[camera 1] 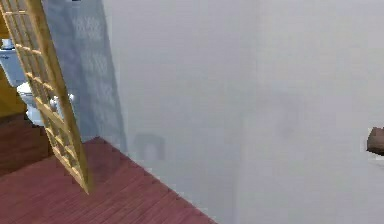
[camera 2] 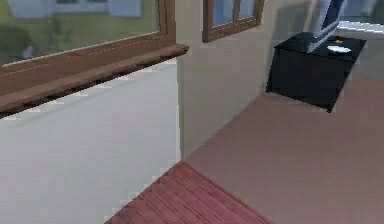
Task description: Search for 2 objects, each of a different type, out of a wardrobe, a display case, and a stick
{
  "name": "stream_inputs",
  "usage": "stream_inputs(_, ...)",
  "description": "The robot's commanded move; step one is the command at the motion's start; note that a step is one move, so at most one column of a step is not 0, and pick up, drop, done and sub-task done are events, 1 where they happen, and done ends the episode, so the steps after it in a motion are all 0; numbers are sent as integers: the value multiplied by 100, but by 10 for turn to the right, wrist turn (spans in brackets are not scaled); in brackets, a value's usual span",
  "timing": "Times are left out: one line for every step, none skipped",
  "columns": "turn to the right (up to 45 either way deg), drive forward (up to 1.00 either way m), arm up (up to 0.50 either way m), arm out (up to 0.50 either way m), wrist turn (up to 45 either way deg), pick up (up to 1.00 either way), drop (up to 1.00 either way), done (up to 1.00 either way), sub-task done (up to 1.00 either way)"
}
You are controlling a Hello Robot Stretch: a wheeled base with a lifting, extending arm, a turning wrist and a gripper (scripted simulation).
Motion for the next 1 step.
stream_inputs(-450, 0, 0, 0, 0, 0, 0, 0, 0)
